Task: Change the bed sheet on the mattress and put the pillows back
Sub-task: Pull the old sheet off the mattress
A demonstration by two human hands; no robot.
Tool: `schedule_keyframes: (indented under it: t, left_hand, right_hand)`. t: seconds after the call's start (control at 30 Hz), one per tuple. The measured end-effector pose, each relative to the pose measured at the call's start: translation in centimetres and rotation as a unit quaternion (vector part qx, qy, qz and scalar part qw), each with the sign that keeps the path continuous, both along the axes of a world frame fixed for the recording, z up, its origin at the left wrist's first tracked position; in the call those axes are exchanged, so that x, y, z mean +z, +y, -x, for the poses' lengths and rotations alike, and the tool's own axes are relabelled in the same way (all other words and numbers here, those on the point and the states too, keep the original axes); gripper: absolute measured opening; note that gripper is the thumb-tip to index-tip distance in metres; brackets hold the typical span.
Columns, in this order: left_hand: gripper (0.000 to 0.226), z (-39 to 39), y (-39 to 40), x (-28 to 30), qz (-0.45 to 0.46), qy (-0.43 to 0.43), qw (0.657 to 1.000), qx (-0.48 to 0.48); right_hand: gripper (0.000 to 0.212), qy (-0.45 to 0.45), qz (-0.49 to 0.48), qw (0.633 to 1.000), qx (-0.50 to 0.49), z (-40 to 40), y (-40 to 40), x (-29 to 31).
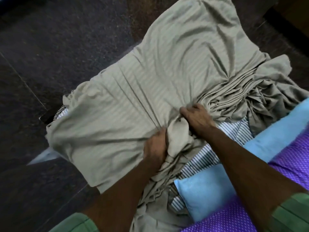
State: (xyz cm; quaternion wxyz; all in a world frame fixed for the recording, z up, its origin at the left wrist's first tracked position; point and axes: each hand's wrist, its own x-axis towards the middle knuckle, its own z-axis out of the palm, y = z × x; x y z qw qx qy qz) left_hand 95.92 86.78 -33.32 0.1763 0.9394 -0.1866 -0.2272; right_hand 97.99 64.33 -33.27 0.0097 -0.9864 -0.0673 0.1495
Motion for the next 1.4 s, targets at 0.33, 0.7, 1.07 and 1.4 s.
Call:
schedule_keyframes:
  t: [0.33, 0.7, 1.07, 1.4]
  left_hand:
    - [0.041, 2.8, -1.9, -0.4, 0.044, 0.134, 0.985, -0.098]
    - [0.017, -2.4, -0.1, -1.4, -0.060, -0.164, 0.978, -0.117]
    - [0.041, 3.0, -5.2, -0.8, 0.125, 0.288, 0.948, -0.054]
    - [0.053, 0.5, -1.5, -0.4, -0.077, -0.141, 0.987, 0.016]
  right_hand:
    - [0.037, 0.259, 0.006, 0.959, -0.117, 1.3, -1.6, 2.4]
    - [0.025, -0.035, -0.027, 0.998, 0.042, 1.2, -1.5, 0.7]
    - [0.030, -0.015, 0.024, 0.998, 0.064, 2.3, -1.5, 0.2]
    - [0.057, 0.293, -0.014, 0.941, -0.169, 5.3, -3.7, 2.2]
